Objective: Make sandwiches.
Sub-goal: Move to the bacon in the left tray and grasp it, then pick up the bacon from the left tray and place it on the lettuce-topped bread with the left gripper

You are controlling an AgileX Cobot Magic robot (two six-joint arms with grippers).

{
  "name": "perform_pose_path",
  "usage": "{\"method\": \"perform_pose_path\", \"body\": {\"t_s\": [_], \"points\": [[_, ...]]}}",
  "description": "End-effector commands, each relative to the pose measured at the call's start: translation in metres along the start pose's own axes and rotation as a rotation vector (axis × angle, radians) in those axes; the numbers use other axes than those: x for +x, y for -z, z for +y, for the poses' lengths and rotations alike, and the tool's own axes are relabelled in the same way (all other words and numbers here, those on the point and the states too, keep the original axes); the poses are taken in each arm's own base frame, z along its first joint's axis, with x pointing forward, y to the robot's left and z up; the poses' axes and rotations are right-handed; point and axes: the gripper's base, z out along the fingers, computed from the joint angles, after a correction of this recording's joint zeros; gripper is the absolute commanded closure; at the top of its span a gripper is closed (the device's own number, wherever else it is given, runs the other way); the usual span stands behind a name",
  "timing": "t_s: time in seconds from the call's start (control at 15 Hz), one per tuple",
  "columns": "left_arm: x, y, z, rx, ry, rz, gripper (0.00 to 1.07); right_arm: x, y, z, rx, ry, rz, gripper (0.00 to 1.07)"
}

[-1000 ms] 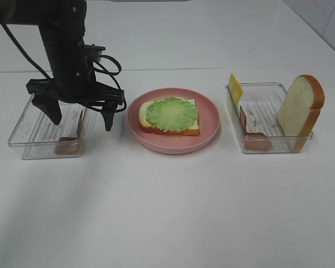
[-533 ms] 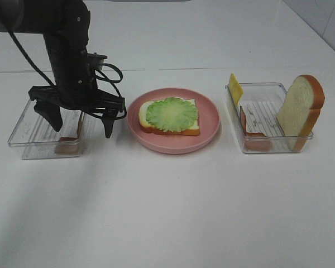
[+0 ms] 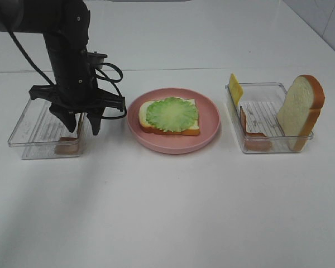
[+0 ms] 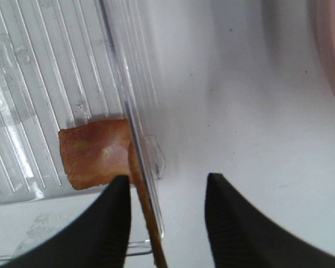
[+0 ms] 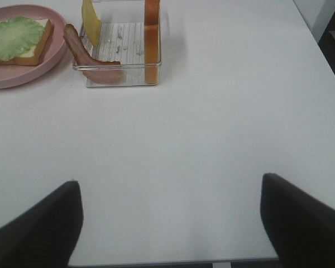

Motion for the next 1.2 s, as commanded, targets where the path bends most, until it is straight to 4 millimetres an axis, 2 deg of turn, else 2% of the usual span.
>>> {"method": "perform_pose_path", "body": {"t_s": [0.07,0.2,0.47,0.8,0.93,1.07,1.13,1.2], "points": [[-0.001,0.0,0.002,-0.003,0.009,-0.005,0.99,0.003,0.002,0.0,0.007,0.007,-0.027,0.22],[0.0,0.0,0.002,-0.005,0.009,0.0,1.07,0.003,0.002,0.0,0.007,0.007,-0.027,0.22],[0.0,0.01,0.003,-0.004,0.01,-0.004,1.07,0.003,0.002,0.0,0.007,0.007,-0.027,0.22],[-0.006,0.042,0.004,-0.018,0.008,0.019,1.07,0.003,0.002,0.0,0.007,0.007,-0.027,0.22],[-0.012,0.059,0.003,-0.012,-0.007,0.003,1.07,0.003,0.002,0.0,0.007,0.007,-0.027,0.22],[-0.023,0.092,-0.001,0.042,0.006,-0.083,1.07,0.003,0.002,0.0,0.007,0.007,-0.027,0.22],[-0.024,0.099,-0.002,0.059,0.009,-0.102,1.07,0.003,0.002,0.0,0.007,0.007,-0.027,0.22],[-0.029,0.114,-0.006,0.107,0.017,-0.144,1.07,0.003,0.002,0.0,0.007,0.007,-0.027,0.22]]}}
